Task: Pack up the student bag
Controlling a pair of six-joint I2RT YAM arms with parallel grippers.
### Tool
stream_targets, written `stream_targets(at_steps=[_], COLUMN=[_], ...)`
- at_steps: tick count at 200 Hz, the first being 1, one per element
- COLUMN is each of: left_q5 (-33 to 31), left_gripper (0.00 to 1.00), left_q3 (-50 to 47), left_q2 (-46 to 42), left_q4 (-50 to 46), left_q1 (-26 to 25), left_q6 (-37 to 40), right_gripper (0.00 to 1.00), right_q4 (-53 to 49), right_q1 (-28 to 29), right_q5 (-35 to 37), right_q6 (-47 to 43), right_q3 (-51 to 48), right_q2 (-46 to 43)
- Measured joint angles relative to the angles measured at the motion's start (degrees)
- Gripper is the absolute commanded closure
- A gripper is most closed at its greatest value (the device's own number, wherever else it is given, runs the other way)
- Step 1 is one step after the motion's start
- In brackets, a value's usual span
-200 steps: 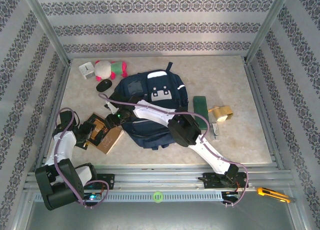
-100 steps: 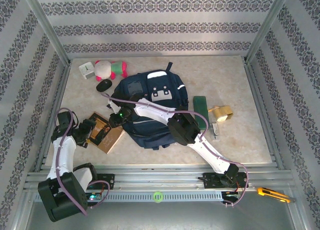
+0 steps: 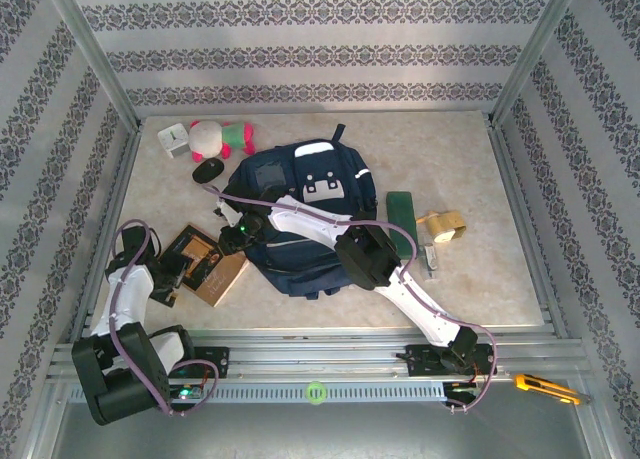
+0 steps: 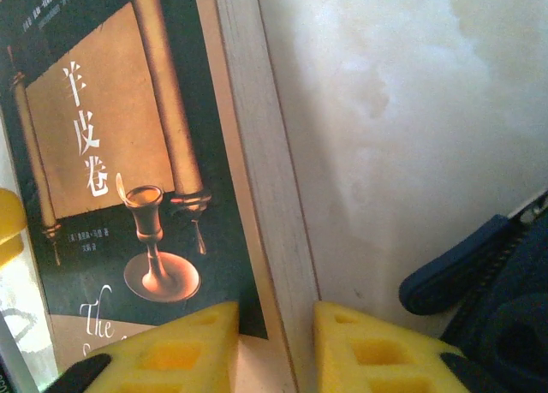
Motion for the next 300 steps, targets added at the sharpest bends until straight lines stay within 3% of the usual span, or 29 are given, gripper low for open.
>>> stream_targets(at_steps=[73, 137, 193, 246, 259, 288, 300], left_q5=[3.6, 4.3, 4.0, 5.5, 6.4, 7.2, 7.0], left_gripper=[0.25, 0.27, 0.41, 0.43, 0.51, 0.83, 0.91], left_q3=[0.8, 0.8, -0.3, -0.3, -0.3, -0.2, 0.2], left_q2=[4.7, -4.0, -4.3, -1.5, -1.3, -0.7, -0.6], left_q4=[4.0, 5.4, 7.8, 11.5, 13.0, 14.2, 14.0], left_q1=[-0.5, -1.1, -1.5, -3.5, -4.5, -6.0, -6.3], left_q6=[1.0, 0.7, -0.8, -1.3, -1.7, -1.6, -1.0], right_gripper=[0.82, 0.83, 0.83, 0.83, 0.83, 0.80, 0.78], right_q4=[-0.5, -0.5, -0.7, -0.8, -0.7, -0.4, -0.2], right_q1=[-0.3, -0.8, -1.1, -1.4, -1.5, -1.5, -1.5], right_q5=[-2.9, -3.1, -3.2, -3.5, -3.9, -4.4, -4.5], right_q6=[0.1, 1.2, 1.6, 2.2, 2.6, 2.9, 3.1], right_q3=[1.5, 1.5, 1.5, 1.5, 1.5, 1.5, 1.4], right_q2=[1.2, 1.3, 1.3, 1.3, 1.3, 1.3, 1.2])
